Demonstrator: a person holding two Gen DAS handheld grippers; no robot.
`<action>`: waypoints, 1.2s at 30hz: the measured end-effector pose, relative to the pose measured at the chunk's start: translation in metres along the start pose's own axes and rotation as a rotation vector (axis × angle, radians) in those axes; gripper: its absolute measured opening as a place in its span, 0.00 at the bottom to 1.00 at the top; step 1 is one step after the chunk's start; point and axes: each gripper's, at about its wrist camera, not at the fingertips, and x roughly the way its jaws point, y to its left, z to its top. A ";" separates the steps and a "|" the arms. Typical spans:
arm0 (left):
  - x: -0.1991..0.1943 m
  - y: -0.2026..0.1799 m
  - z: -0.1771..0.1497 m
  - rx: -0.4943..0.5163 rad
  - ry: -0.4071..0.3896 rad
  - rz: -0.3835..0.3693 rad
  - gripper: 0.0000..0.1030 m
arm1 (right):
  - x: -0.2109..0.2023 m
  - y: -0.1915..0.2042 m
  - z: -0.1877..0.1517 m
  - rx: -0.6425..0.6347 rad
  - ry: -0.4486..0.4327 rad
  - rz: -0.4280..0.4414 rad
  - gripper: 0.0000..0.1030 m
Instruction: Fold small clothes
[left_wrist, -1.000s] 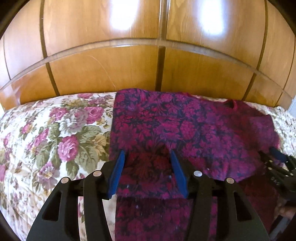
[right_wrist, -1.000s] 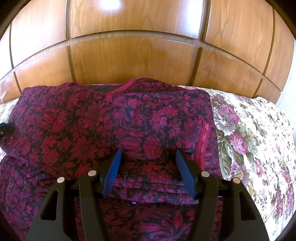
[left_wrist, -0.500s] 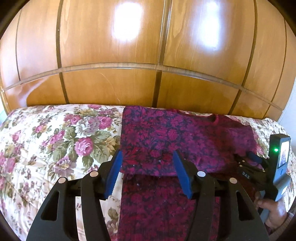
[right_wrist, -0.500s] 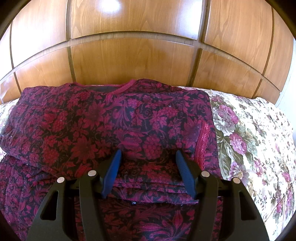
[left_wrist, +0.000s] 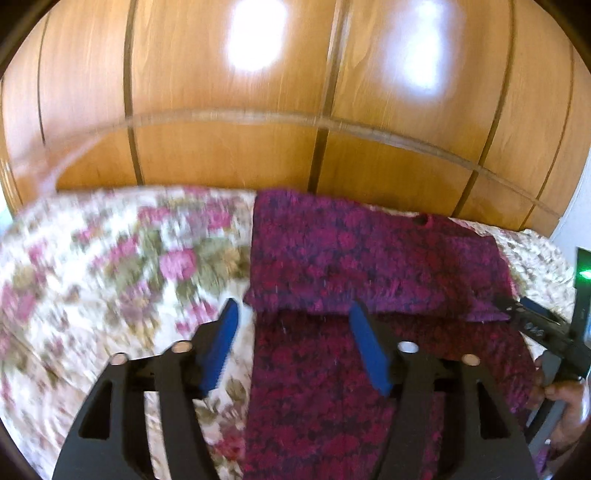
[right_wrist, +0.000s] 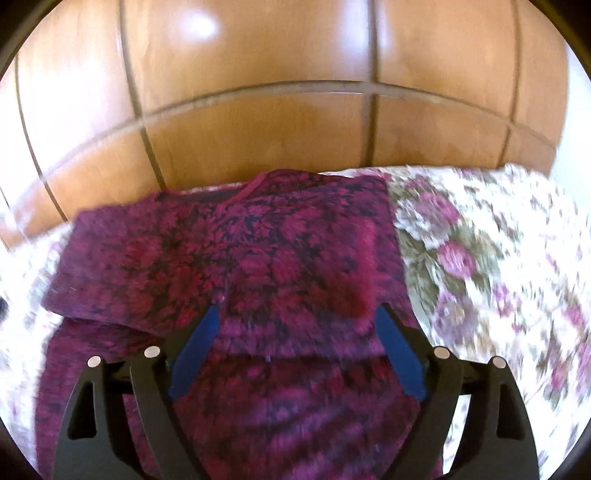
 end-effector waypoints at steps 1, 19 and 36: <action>0.003 0.005 -0.003 -0.030 0.021 -0.021 0.63 | -0.004 -0.009 -0.001 0.033 0.003 0.010 0.79; 0.076 0.043 0.006 -0.225 0.192 -0.019 0.63 | 0.030 -0.019 0.014 0.058 0.055 0.019 0.17; 0.057 0.041 -0.025 -0.116 0.218 -0.002 0.63 | 0.023 -0.057 -0.005 0.099 0.096 -0.014 0.65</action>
